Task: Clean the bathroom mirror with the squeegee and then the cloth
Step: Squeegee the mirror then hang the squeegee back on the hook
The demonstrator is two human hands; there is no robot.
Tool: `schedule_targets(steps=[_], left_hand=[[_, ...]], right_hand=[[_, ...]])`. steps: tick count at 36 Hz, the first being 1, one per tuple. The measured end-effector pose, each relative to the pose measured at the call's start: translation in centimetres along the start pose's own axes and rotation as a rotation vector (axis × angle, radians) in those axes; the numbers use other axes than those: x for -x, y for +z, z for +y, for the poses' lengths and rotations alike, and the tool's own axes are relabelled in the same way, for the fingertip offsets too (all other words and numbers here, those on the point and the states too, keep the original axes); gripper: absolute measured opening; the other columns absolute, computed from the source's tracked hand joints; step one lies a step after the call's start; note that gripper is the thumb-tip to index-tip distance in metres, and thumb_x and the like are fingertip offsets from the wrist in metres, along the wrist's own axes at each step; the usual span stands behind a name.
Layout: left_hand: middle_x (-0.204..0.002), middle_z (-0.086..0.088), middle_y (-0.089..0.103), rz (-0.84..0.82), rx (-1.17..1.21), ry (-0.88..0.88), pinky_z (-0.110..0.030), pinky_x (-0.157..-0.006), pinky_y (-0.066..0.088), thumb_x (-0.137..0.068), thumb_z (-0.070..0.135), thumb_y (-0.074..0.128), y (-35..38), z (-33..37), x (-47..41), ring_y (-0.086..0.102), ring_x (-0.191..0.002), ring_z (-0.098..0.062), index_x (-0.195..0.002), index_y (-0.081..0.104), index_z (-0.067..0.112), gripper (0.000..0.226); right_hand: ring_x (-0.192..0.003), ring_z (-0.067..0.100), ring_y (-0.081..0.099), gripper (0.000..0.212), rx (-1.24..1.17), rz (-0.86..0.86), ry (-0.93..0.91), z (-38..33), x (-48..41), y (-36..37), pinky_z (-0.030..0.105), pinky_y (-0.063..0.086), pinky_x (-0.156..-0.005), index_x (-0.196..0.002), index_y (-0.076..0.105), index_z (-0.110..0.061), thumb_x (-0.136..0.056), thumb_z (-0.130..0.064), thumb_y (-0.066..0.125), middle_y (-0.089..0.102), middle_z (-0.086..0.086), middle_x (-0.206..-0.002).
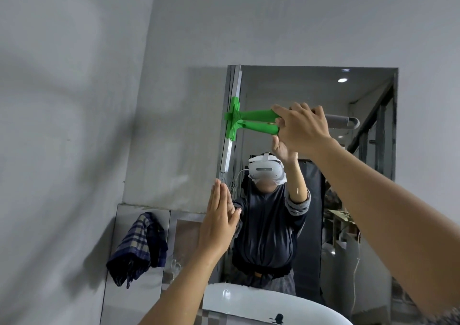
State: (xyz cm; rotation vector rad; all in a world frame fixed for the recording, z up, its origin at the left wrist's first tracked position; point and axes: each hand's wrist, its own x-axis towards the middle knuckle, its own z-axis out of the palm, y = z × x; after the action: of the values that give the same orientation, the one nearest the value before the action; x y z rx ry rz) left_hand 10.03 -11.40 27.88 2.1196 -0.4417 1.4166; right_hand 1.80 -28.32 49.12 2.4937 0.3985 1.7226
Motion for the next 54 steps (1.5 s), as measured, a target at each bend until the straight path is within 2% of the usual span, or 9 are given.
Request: schedule_targets(steps=[4,9,28,38,42,44,47,51,54], left_hand=[[-0.155,-0.002,-0.009,-0.016,-0.013,-0.021,-0.008,-0.109,0.003,-0.093,0.029,0.049,-0.1,0.2,-0.1,-0.006,-0.143,-0.013,-0.146,0.001,0.009,0.074],[-0.154,-0.013,0.013,-0.020,0.071,-0.072,-0.037,-0.116,0.015,-0.091,0.024,0.052,-0.9,0.9,0.0,0.012,-0.142,-0.025,-0.143,0.022,0.001,0.064],[-0.149,-0.021,0.023,-0.040,0.061,-0.082,-0.050,-0.111,0.026,-0.088,0.019,0.055,-1.0,1.1,-0.2,0.022,-0.138,-0.035,-0.134,0.035,-0.007,0.057],[-0.152,-0.019,0.018,-0.048,0.071,-0.087,-0.046,-0.114,0.021,-0.089,0.018,0.055,-0.7,0.9,-0.2,0.018,-0.140,-0.033,-0.140,0.026,-0.003,0.063],[-0.151,-0.018,0.019,-0.050,0.061,-0.094,-0.045,-0.113,0.022,-0.089,0.021,0.053,-0.6,0.8,-0.2,0.017,-0.139,-0.030,-0.138,0.031,-0.003,0.058],[-0.152,-0.018,0.018,-0.040,0.073,-0.094,-0.045,-0.114,0.021,-0.090,0.020,0.053,-0.6,1.1,-0.1,0.016,-0.140,-0.030,-0.138,0.030,-0.004,0.058],[-0.154,-0.016,0.013,-0.021,0.080,-0.080,-0.043,-0.116,0.017,-0.090,0.019,0.053,-0.3,1.0,-0.1,0.011,-0.142,-0.029,-0.142,0.021,-0.003,0.064],[-0.156,-0.006,0.000,-0.037,-0.012,-0.054,-0.032,-0.116,0.010,-0.090,0.030,0.052,0.4,-0.1,-0.2,-0.004,-0.143,-0.016,-0.146,0.004,0.006,0.077],[-0.156,-0.003,-0.005,-0.049,-0.002,-0.063,-0.029,-0.115,0.006,-0.091,0.029,0.051,0.6,-0.2,-0.2,-0.008,-0.143,-0.013,-0.147,0.001,0.008,0.078]], right_hand=[[-0.110,0.029,0.047,0.033,-0.009,-0.010,0.042,1.8,0.7,-0.6,0.042,0.029,-0.090,-0.124,0.046,-0.026,-0.094,-0.020,0.034,0.057,0.012,-0.113],[-0.112,0.029,0.046,0.034,-0.024,-0.032,0.097,4.0,1.9,-1.2,0.043,0.028,-0.092,-0.126,0.045,-0.026,-0.095,-0.019,0.035,0.057,0.012,-0.113],[-0.109,0.031,0.047,0.037,-0.064,-0.049,0.272,10.6,6.4,-2.4,0.044,0.028,-0.093,-0.125,0.043,-0.029,-0.092,-0.015,0.034,0.055,0.012,-0.108],[-0.108,0.031,0.048,0.035,-0.056,-0.063,0.346,12.7,8.7,-2.7,0.044,0.029,-0.092,-0.128,0.041,-0.027,-0.097,-0.017,0.031,0.057,0.014,-0.109],[-0.107,0.032,0.049,0.035,-0.065,-0.059,0.383,13.1,9.7,-2.8,0.043,0.030,-0.089,-0.128,0.041,-0.026,-0.097,-0.016,0.031,0.054,0.010,-0.099],[-0.108,0.032,0.048,0.036,-0.070,-0.067,0.412,13.2,10.4,-2.9,0.043,0.029,-0.090,-0.131,0.040,-0.025,-0.097,-0.016,0.031,0.054,0.012,-0.101],[-0.109,0.033,0.048,0.036,-0.090,-0.076,0.460,13.5,11.5,-2.8,0.044,0.029,-0.091,-0.130,0.040,-0.025,-0.097,-0.017,0.030,0.056,0.015,-0.107],[-0.103,0.033,0.049,0.036,-0.124,-0.080,0.512,13.7,12.9,-2.4,0.044,0.030,-0.090,-0.129,0.040,-0.026,-0.096,-0.019,0.028,0.057,0.016,-0.105],[-0.090,0.030,0.047,0.031,-0.159,-0.077,0.547,13.2,13.5,-2.0,0.042,0.030,-0.084,-0.122,0.043,-0.024,-0.095,-0.019,0.028,0.058,0.015,-0.099]])
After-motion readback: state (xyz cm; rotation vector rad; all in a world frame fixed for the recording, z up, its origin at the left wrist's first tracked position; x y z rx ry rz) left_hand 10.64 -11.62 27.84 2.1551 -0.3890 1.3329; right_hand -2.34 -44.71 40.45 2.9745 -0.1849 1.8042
